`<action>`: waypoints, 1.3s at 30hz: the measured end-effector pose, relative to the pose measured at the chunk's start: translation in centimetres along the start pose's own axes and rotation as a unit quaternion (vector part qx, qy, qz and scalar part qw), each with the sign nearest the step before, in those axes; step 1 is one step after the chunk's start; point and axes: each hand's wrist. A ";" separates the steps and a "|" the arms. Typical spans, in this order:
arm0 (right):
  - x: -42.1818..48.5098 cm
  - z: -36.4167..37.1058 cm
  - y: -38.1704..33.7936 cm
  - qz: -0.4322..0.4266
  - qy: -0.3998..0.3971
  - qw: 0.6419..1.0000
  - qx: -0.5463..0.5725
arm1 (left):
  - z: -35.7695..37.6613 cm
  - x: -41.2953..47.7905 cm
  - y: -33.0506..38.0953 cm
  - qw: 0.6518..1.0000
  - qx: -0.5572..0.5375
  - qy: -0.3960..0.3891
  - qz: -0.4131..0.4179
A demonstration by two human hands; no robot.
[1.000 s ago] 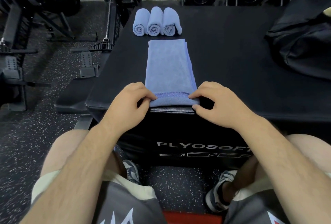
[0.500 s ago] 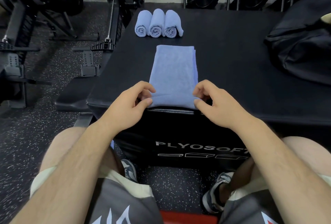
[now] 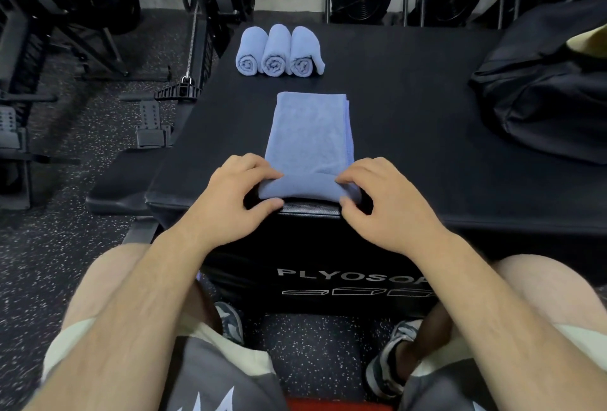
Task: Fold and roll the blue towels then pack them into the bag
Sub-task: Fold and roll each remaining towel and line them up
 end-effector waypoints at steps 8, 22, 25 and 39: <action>0.0 -0.9 0.2 0.129 -0.023 0.984 0.122 | -0.4 -0.3 0.5 0.995 -0.080 -0.012 -0.066; 1.2 0.1 0.7 0.015 0.044 0.996 0.071 | -0.1 1.4 2.0 0.992 -0.071 0.081 -0.061; 1.1 -0.6 0.8 0.045 -0.009 0.996 0.071 | -0.3 1.2 1.7 0.995 -0.055 0.067 -0.045; 1.4 -0.8 0.7 0.149 -0.042 0.976 0.154 | -0.5 0.5 2.3 0.987 -0.128 -0.048 -0.083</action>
Point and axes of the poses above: each hand's wrist, its own x-axis towards the middle knuckle, its own z-axis out of the palm, y = z × x, and after that the axes turned 12 degrees about x, right-handed
